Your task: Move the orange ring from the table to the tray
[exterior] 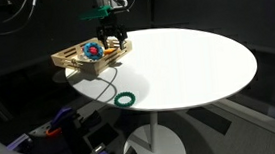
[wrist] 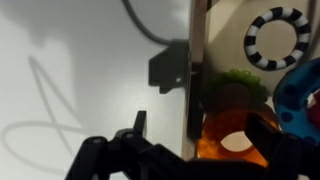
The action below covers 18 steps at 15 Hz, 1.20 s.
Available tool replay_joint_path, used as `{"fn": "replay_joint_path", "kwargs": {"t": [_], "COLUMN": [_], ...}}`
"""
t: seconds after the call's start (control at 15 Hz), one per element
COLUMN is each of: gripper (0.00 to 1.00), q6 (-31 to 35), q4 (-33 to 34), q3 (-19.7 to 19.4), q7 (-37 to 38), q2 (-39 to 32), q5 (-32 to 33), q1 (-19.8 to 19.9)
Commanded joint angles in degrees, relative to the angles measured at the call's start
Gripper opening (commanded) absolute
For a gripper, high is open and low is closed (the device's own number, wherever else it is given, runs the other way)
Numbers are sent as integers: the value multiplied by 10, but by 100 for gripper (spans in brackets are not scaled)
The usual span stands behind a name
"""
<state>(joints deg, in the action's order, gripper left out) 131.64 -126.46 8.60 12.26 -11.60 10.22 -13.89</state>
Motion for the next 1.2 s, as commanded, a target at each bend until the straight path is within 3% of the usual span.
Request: {"fn": "replay_joint_path", "kwargs": {"t": [0.0,0.73,1.13], "gripper": [100,100,100], "q6": [-31,-191,-194], "q4": [3,-1,-2], "q3": [5,-17,-15], "q7": [-12,0,-8], "q2": [42,163,175], "q5": [-36,-48,-63], "q1": [10,57,67]}}
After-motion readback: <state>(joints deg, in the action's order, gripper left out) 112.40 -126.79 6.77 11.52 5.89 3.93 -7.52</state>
